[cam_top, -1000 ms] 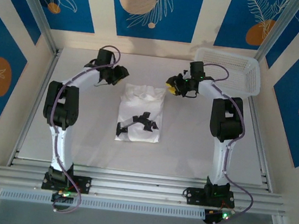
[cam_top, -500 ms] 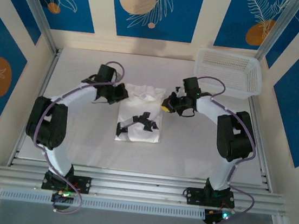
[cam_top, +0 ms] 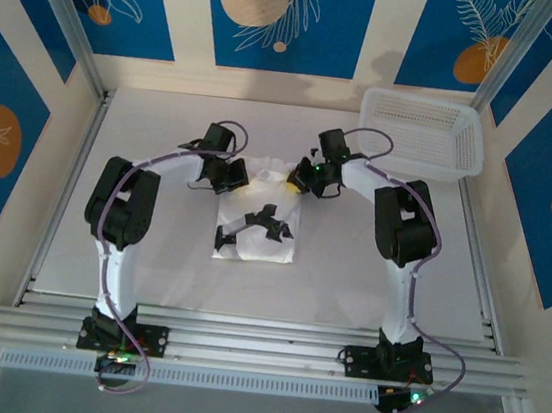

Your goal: Fold the inside-out t-shirt

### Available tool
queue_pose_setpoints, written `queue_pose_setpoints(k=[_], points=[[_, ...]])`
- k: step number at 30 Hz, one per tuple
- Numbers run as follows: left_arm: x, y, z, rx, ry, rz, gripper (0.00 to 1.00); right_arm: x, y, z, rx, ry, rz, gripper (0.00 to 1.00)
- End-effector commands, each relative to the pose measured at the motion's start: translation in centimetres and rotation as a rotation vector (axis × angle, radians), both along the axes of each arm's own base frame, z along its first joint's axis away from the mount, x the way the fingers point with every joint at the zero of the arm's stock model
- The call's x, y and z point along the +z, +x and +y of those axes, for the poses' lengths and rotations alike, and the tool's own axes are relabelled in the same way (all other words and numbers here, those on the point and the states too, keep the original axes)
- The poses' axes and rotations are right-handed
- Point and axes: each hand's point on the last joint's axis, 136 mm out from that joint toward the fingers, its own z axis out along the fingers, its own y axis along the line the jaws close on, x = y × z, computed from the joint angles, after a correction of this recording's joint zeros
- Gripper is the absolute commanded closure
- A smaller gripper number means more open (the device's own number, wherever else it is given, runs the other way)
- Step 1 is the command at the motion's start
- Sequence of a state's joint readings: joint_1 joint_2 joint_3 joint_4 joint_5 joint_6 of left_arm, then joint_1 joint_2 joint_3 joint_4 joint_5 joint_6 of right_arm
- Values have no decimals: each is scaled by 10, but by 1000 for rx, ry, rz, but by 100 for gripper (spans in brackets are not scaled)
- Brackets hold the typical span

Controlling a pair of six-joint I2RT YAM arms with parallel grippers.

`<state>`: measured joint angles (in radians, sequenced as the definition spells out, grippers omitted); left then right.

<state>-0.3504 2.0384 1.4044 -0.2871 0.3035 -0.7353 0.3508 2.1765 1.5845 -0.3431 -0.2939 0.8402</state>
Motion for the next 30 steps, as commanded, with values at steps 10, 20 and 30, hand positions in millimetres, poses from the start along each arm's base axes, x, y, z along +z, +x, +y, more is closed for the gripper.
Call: queue_pose_setpoints(k=[10,20,30], points=[[24,90,44,181,22,-91,85,6,61,-12,11,-47,17,85],[84,77,65,60,97,-224,52,43,38,-55,-14,-236,-208,47],[66,64,64,-25,133,-194,51,-16,47,-43,51,-315,-87,47]])
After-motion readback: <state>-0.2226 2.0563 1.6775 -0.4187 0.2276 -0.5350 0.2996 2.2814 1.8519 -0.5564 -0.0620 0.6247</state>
